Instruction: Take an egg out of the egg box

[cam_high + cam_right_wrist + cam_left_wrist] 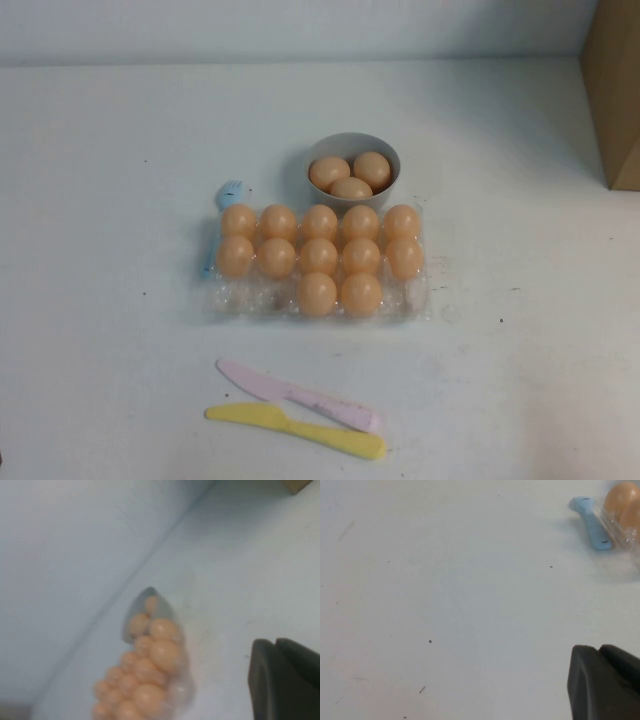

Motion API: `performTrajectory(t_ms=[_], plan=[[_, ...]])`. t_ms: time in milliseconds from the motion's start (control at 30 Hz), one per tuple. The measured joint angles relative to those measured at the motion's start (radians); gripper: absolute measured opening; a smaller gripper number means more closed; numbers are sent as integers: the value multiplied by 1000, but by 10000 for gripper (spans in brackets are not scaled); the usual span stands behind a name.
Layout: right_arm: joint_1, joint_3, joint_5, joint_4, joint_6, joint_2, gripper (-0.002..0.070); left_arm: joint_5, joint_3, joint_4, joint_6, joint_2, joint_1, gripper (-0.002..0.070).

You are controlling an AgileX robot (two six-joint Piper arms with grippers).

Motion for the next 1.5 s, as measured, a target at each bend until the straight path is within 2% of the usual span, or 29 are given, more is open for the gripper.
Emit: performTrajectory(t_ms=[100,167,767,867,1067,1200,1333,1500], plan=[[0,0,-24,207,0,0,-17,0,0,0,0,0,0,-4],[0,0,-34,261,0,0,-17,0,0,0,0,0,0,-4],[0,0,-33,115,0,0,-17,0,0,0,0,0,0,-4],[0,-15,8,73,-58,12,-17,0,0,0,0,0,0,-4],[0,-254,143,-149,-240,209,-17,0,0,0,0,0,0,-5],[2,-407,137,-264,-285,360,-17,0,0,0,0,0,0,-5],[2,-548,166,-306,-401,509,-17,0,0,0,0,0,0,-5],[2,-725,317,-323,-503,716,-17,0,0,0,0,0,0,-4]])
